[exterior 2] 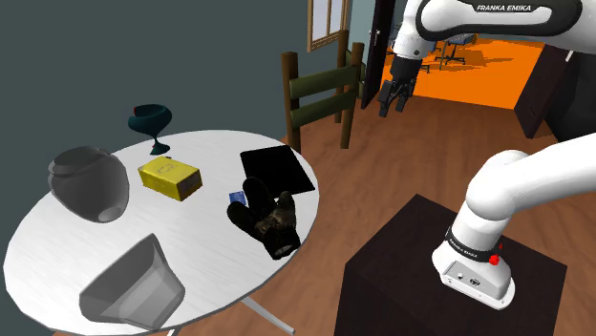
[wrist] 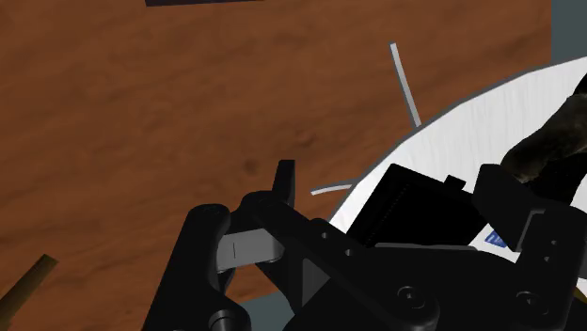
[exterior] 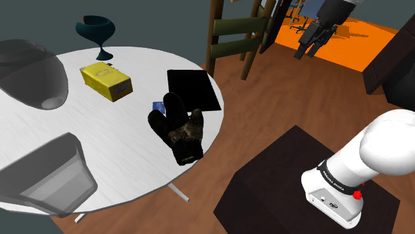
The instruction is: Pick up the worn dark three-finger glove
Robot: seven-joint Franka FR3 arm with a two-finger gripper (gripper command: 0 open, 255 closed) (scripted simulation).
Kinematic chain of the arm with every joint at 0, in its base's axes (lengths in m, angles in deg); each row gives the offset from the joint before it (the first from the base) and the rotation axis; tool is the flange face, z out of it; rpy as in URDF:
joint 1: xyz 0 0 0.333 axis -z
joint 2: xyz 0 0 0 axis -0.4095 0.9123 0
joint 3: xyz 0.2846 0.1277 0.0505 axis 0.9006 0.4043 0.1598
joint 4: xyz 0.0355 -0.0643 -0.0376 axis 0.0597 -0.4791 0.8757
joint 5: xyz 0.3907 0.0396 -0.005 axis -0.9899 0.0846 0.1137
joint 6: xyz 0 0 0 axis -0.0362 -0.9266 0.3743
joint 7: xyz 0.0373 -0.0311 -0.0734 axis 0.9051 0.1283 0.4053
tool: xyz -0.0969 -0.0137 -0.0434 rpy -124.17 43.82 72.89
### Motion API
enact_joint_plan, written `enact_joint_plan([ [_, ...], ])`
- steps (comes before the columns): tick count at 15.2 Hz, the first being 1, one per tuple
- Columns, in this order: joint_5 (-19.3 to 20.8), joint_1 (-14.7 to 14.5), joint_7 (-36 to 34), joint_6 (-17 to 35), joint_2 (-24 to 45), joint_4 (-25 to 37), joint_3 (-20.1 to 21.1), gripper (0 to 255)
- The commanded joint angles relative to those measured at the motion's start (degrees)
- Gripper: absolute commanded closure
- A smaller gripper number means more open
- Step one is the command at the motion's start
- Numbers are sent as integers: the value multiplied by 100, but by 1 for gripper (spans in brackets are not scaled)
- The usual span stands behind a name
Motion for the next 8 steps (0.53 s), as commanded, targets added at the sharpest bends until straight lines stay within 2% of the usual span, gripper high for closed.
enact_joint_plan([
  [1,0,0,0,0,0,0,0,0],
  [8,-938,-276,-394,1533,130,-1084,162,0],
])
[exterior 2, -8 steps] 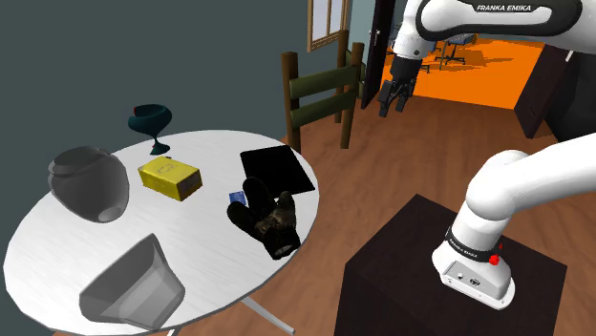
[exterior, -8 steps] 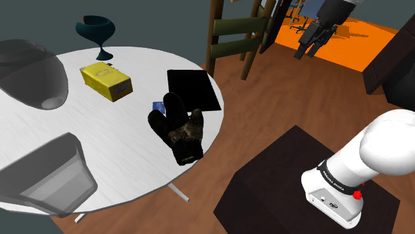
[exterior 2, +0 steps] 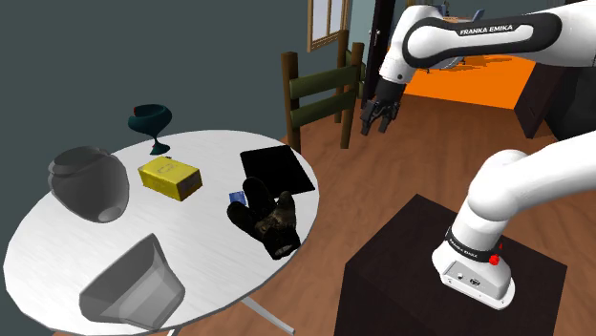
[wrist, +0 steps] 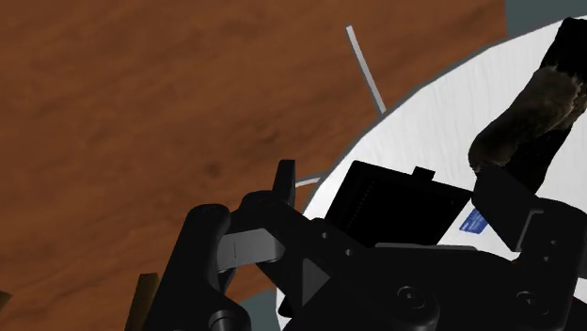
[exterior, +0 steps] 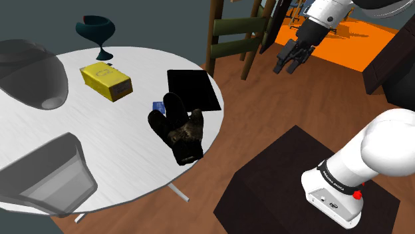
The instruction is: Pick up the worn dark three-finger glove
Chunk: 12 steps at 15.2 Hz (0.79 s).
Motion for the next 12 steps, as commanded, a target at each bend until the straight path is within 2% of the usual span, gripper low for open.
enact_joint_plan([
  [1,-301,-106,-71,523,111,-295,48,0],
  [7,-1355,-618,-145,2065,742,-824,216,0],
  [12,-2542,-1297,128,3400,1621,-908,250,0],
])
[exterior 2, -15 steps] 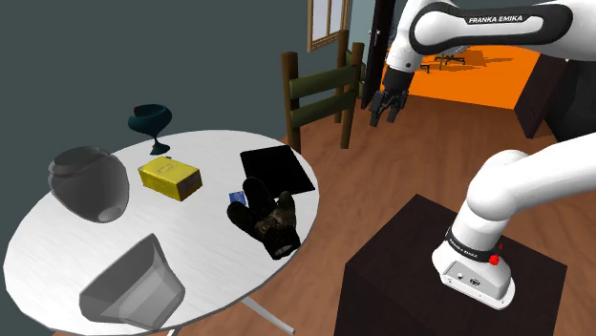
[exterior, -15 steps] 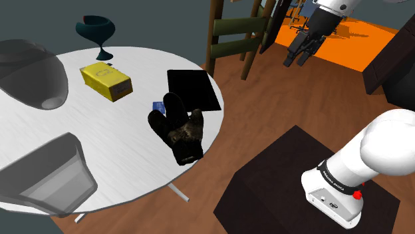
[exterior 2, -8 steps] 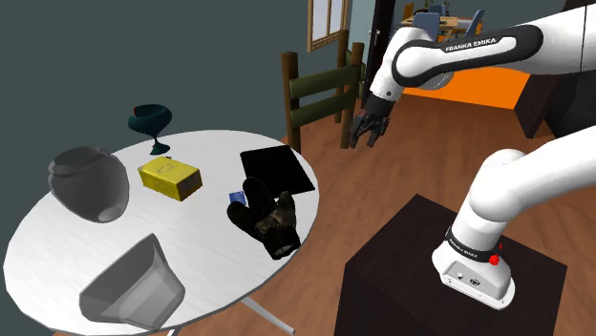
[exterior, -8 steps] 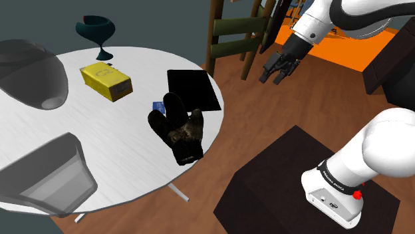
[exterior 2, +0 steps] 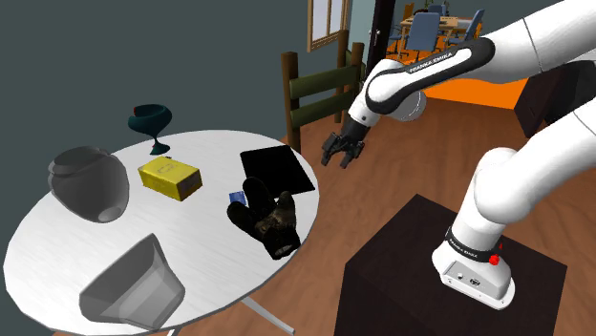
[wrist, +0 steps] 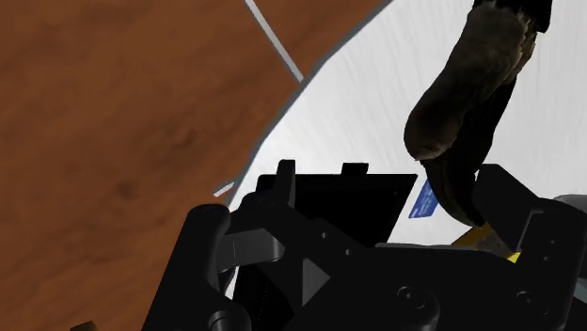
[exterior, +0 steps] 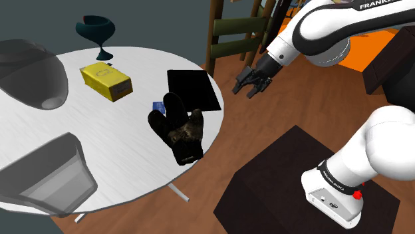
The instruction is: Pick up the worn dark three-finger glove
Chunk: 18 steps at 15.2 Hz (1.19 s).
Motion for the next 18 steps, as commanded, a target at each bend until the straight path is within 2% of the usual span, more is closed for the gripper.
enact_joint_plan([
  [1,-585,-335,145,548,375,20,17,0],
  [4,-1623,-887,658,1225,1041,229,-86,0],
  [7,-2912,-1413,1441,1701,1741,617,-207,0],
  [11,-4742,-1816,2668,1976,2658,1348,-221,0],
  [12,-4990,-1838,2838,1991,2786,1465,-202,0],
  [18,-5839,-1832,3733,1993,3226,1592,-193,0],
])
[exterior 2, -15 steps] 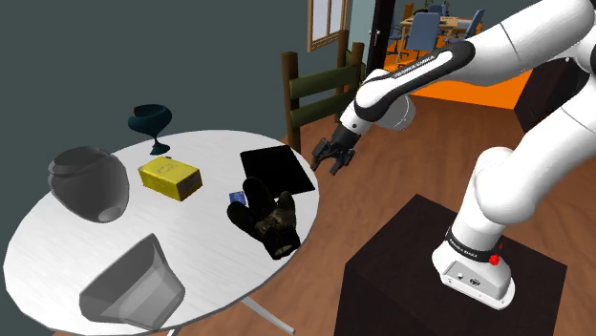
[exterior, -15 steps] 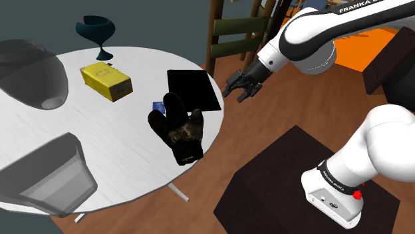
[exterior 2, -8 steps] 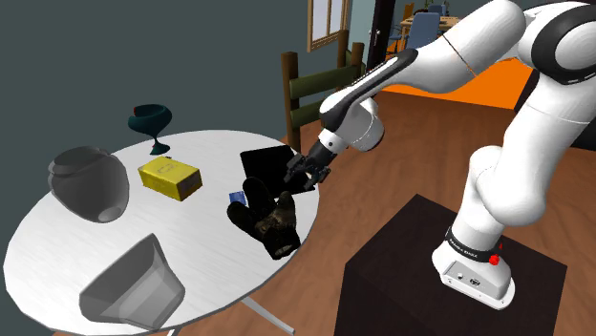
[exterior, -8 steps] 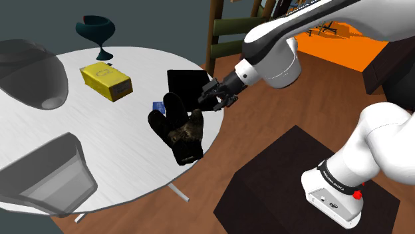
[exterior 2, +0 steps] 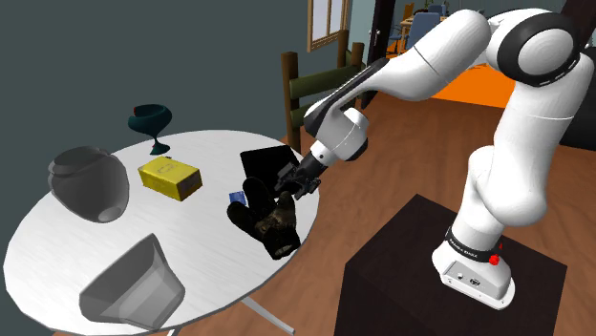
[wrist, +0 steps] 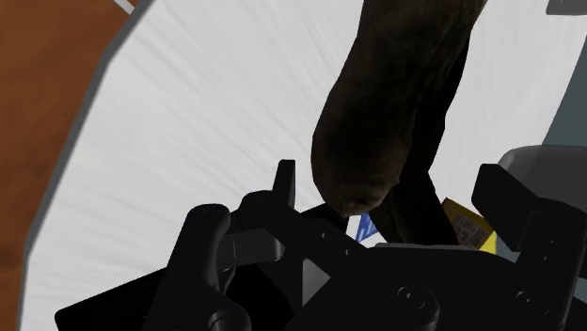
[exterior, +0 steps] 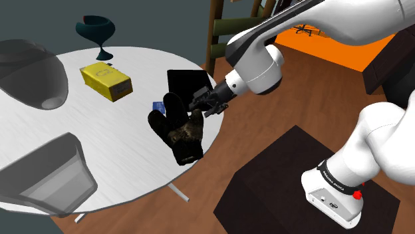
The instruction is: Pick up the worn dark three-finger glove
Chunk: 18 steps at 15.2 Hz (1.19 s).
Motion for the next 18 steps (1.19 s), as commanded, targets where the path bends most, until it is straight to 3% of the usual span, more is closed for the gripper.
enact_joint_plan([
  [1,-330,-3,338,0,160,45,7,0],
  [3,-407,-1,422,-4,203,59,7,0],
  [4,-422,2,442,-6,206,54,5,255],
  [13,-407,-1,422,-4,203,59,7,255],
  [18,285,-9,-314,13,-169,-56,4,255],
])
